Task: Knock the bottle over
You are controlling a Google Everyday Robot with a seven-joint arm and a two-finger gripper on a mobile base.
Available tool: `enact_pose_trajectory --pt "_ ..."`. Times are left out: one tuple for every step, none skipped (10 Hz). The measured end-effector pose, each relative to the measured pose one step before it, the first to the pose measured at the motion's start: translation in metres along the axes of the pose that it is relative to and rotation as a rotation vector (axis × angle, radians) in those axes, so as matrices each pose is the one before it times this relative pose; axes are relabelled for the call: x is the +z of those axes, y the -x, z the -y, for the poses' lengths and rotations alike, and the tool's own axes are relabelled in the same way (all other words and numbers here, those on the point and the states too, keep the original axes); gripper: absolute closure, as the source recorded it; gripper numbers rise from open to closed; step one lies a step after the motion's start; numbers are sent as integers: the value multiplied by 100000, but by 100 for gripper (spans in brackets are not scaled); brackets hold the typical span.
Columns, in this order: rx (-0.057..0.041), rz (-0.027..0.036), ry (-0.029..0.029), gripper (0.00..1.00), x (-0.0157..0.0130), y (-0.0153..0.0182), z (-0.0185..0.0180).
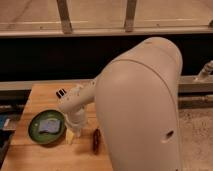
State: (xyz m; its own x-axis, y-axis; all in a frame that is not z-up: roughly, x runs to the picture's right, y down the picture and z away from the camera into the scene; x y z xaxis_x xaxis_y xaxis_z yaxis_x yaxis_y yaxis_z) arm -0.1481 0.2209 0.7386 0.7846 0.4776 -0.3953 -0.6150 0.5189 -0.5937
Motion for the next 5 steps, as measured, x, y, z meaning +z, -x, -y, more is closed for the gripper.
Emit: enact_pose_trajectory --pt "-998 4356 -324 24 -894 1630 159" --pt "-1016 5190 -1543 24 -1198 1665 363" --pt "-114 5815 -2031 24 -1203 1843 157" --pt "1009 5750 -3584 24 -940 1409 1101" --pt "1573 4314 -3214 24 -597 994 1166"
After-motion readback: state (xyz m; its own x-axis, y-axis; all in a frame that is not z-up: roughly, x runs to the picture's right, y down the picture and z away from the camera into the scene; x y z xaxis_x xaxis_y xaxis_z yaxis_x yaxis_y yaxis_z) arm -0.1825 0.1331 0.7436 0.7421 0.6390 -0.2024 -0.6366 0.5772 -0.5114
